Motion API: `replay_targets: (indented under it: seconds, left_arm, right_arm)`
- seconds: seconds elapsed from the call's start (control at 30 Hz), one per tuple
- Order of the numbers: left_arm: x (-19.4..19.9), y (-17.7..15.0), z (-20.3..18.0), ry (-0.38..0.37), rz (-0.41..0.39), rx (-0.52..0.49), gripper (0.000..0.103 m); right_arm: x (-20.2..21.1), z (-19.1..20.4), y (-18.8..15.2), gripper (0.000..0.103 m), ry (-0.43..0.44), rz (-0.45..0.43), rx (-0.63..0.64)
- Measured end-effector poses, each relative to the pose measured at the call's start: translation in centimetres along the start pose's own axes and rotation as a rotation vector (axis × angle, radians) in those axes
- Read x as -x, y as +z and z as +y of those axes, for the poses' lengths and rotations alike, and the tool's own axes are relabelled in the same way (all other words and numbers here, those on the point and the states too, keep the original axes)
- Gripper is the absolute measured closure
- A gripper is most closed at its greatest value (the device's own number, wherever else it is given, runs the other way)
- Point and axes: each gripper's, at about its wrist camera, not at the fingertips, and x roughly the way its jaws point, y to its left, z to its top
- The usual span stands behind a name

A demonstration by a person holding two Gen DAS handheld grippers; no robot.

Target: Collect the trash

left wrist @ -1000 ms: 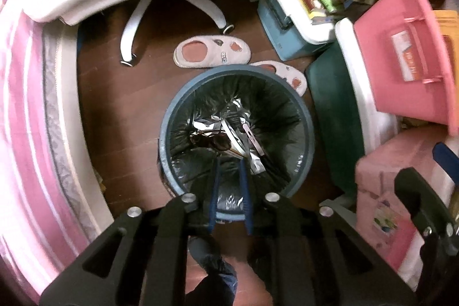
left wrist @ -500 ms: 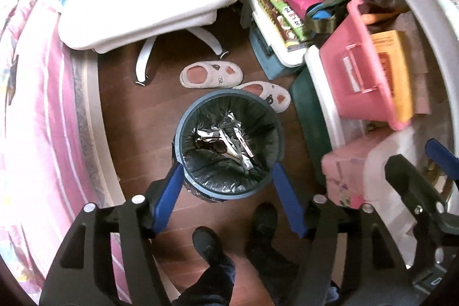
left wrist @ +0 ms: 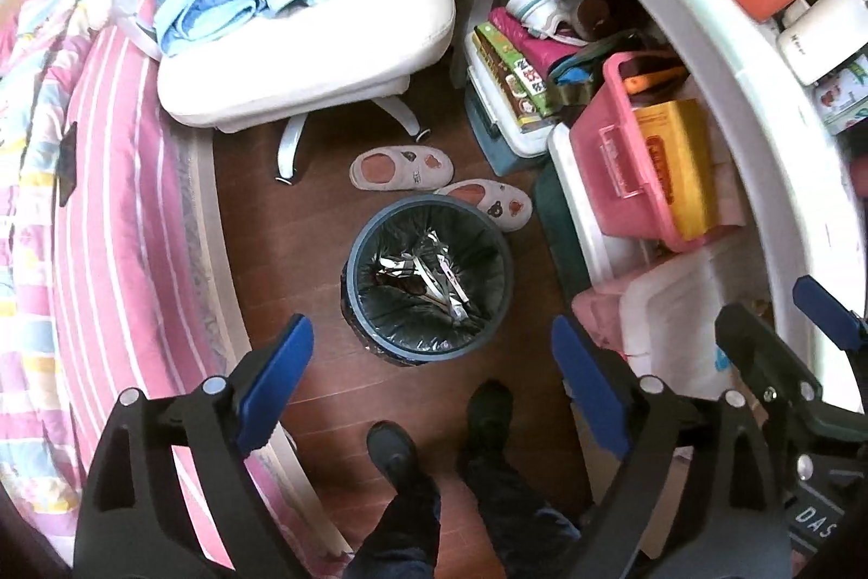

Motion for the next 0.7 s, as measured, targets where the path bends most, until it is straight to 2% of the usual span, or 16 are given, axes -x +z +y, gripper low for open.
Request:
replay_targets:
  seconds: [0.5, 0.7]
  left_arm:
    - [8.5, 0.5, -0.7, 0.005, -0.051, -0.020, 0.014]
    - [10.7, 0.5, -1.2, 0.002, -0.064, -0.033, 0.014]
  right_arm:
    - [8.0, 0.1, 1.3, 0.005, -0.014, -0.069, -0.023]
    - [10.5, -0.4, 1.4, 0.005, -0.018, -0.090, -0.038]
